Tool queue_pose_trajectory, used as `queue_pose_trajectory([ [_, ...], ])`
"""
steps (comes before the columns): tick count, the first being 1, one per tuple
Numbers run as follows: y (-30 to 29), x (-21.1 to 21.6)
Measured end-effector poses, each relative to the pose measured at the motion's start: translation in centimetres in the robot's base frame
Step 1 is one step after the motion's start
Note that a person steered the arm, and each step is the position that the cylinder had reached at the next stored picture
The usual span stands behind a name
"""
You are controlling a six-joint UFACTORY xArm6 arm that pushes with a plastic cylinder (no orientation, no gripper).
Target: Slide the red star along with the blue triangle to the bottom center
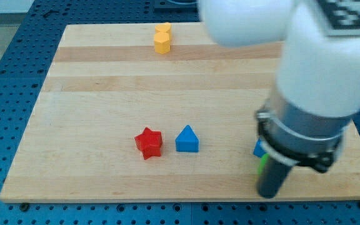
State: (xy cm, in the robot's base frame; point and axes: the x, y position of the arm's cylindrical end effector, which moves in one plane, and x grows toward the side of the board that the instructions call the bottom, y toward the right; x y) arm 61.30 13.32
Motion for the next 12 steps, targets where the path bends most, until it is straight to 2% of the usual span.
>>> queue_pose_trajectory([
  [1, 1.9, 0.5],
  [2, 1.2, 0.5],
  [4, -17.5, 0.5],
  [5, -22.8, -2.3],
  [6, -21.2, -6.7],
  [7, -17.6, -7.5],
  [8, -17.3, -8.7],
  [9, -19.6, -9.2],
  [10, -21.4, -11.7],
  [11, -19.8, -15.4],
  [12, -16.1, -14.6],
])
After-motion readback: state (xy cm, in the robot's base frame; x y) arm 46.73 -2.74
